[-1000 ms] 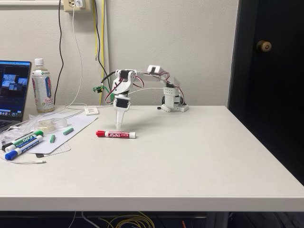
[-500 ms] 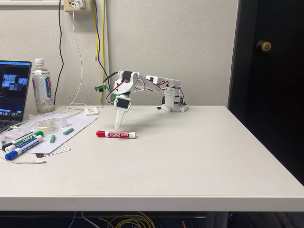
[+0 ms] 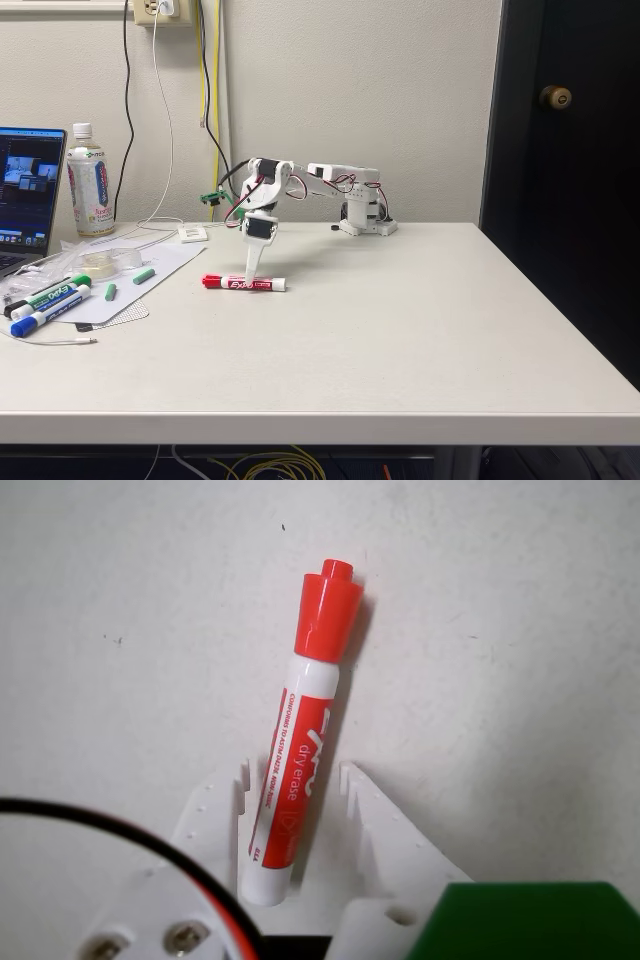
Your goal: Pick up the red marker.
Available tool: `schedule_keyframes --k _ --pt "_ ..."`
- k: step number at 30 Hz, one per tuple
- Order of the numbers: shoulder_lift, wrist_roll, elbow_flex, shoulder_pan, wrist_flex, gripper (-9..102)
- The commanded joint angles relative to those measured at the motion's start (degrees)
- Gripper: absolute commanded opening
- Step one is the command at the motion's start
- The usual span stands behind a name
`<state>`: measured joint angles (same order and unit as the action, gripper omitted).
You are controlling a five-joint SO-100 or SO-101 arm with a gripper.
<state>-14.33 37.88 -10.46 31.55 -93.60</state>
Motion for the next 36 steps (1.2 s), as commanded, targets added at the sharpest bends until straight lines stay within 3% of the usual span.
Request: schedule_keyframes --k 1,19,36 --pt "-0.62 0.00 -2.72 -0.44 0.53 21" --pt "-0.26 1.14 -2.72 -1.49 -0.97 5" --pt "-0.53 -0.62 -2.90 -0.97 -0.44 4"
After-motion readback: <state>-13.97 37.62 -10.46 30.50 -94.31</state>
